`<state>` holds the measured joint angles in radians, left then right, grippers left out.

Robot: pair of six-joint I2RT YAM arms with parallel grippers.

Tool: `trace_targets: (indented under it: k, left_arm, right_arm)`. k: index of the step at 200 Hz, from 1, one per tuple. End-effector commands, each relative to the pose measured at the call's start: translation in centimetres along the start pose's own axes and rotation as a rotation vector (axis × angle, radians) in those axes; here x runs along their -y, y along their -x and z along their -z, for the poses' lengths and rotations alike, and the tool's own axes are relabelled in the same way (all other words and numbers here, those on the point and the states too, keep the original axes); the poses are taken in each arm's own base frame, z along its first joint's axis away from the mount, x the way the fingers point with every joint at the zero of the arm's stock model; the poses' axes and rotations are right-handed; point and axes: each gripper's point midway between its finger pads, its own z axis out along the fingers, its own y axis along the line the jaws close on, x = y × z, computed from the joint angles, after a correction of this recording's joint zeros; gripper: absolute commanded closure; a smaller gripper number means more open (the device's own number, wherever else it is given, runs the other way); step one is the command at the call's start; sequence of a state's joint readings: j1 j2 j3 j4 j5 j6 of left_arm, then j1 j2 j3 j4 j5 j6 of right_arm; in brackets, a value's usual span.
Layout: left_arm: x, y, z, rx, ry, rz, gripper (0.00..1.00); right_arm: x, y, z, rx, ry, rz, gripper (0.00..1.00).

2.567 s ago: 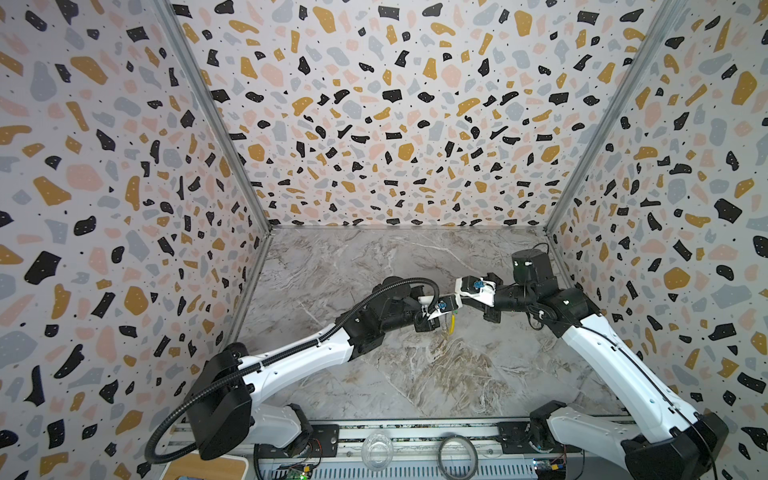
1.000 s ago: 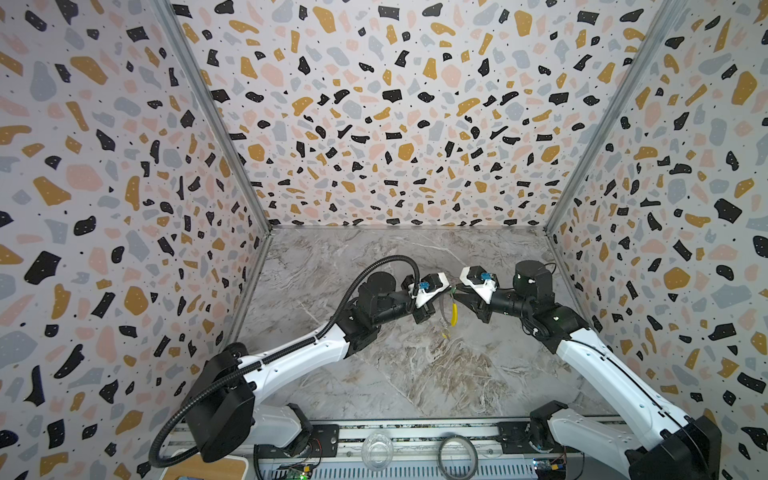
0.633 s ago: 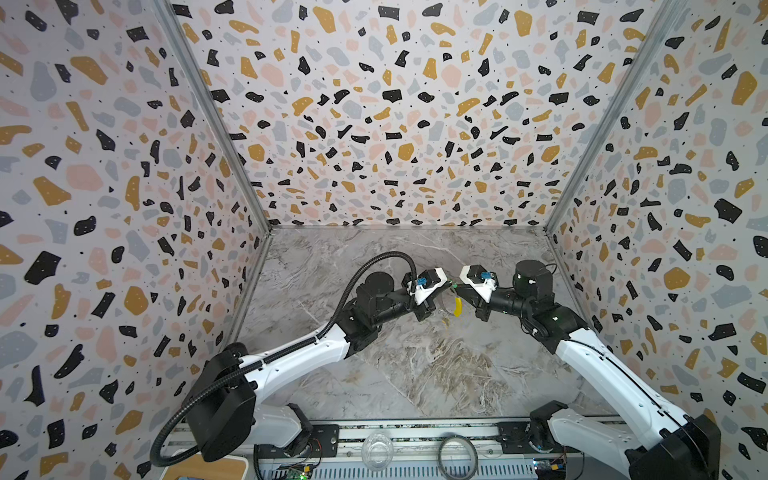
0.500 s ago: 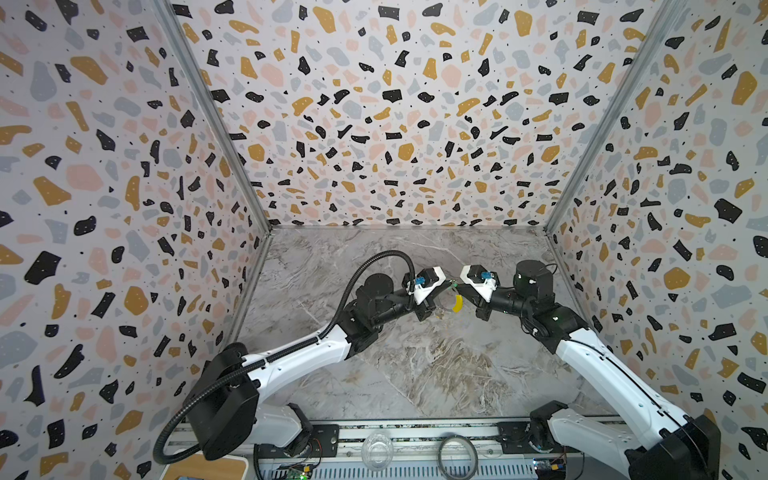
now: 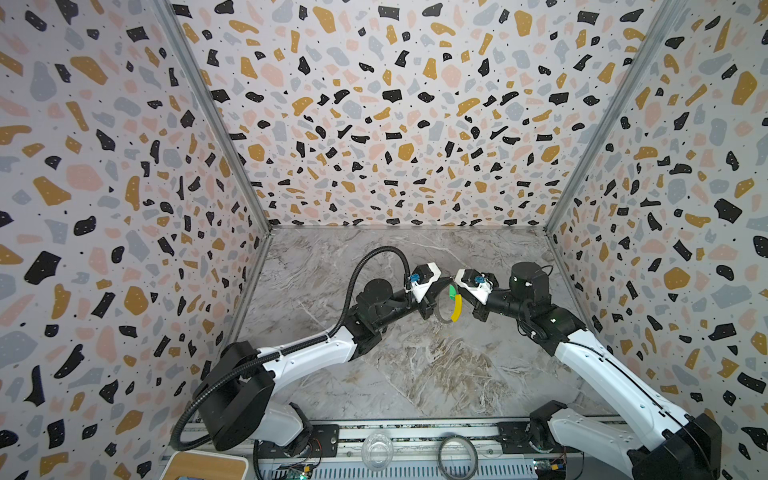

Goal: Remove the keys from the keyring

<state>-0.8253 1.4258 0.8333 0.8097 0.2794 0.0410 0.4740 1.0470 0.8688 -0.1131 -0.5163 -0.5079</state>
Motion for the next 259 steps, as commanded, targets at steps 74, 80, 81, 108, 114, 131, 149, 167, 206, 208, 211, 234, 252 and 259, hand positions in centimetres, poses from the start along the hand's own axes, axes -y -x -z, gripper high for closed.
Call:
trace_targets:
  k: [74, 80, 81, 108, 114, 131, 149, 167, 206, 208, 211, 234, 252, 259]
  left_arm:
    - [-1.2, 3.1, 0.7, 0.158, 0.053, 0.013, 1.00]
    - [-1.2, 3.2, 0.8, 0.159, 0.056, 0.010, 1.00]
    - [-1.3, 3.2, 0.8, 0.159, 0.057, 0.010, 1.00]
    - [-2.0, 3.8, 1.6, 0.172, 0.086, -0.007, 1.00]
    - [-2.1, 4.0, 1.8, 0.177, 0.087, -0.010, 1.00]
    - [-2.1, 4.3, 1.9, 0.186, 0.082, -0.015, 1.00]
    - [-2.0, 4.4, 1.9, 0.187, 0.076, -0.014, 1.00]
    - [-2.0, 4.2, 2.0, 0.180, 0.076, -0.014, 1.00]
    - [-1.8, 4.1, 2.2, 0.170, 0.069, -0.017, 1.00]
    - [-1.8, 4.2, 2.2, 0.172, 0.067, -0.018, 1.00]
    - [-1.8, 4.1, 2.2, 0.170, 0.066, -0.018, 1.00]
    - [-1.0, 4.4, 2.0, 0.178, 0.019, -0.018, 1.00]
    - [-0.4, 4.6, 1.8, 0.187, -0.028, -0.004, 1.00]
    - [-0.2, 4.7, 1.7, 0.191, -0.039, -0.002, 1.00]
  right_arm:
    - [-1.1, 0.2, 0.1, -0.042, 0.058, 0.059, 1.00]
    - [-0.9, 0.1, 0.3, -0.050, 0.047, 0.056, 1.00]
    - [-0.8, 0.1, 0.3, -0.050, 0.045, 0.056, 1.00]
    - [-0.5, -0.5, 1.3, -0.056, 0.030, 0.040, 1.00]
    - [-0.5, -0.4, 1.5, -0.053, 0.034, 0.038, 1.00]
    - [-0.7, -0.9, 1.5, -0.068, 0.048, 0.027, 1.00]
    - [-0.2, -1.4, 1.7, -0.094, 0.022, 0.023, 1.00]
    - [0.5, -1.6, 2.0, -0.108, -0.011, 0.019, 1.00]
    - [1.6, -0.6, 2.7, -0.065, -0.054, 0.001, 1.00]
    - [1.5, -0.7, 2.7, -0.064, -0.051, -0.001, 1.00]
    - [1.5, -0.7, 2.7, -0.063, -0.050, -0.003, 1.00]
    - [1.2, -0.7, 2.3, -0.052, -0.021, -0.006, 1.00]
    - [0.5, 0.2, 2.1, -0.006, 0.016, 0.005, 1.00]
    - [0.5, 0.6, 2.2, 0.013, 0.013, 0.010, 1.00]
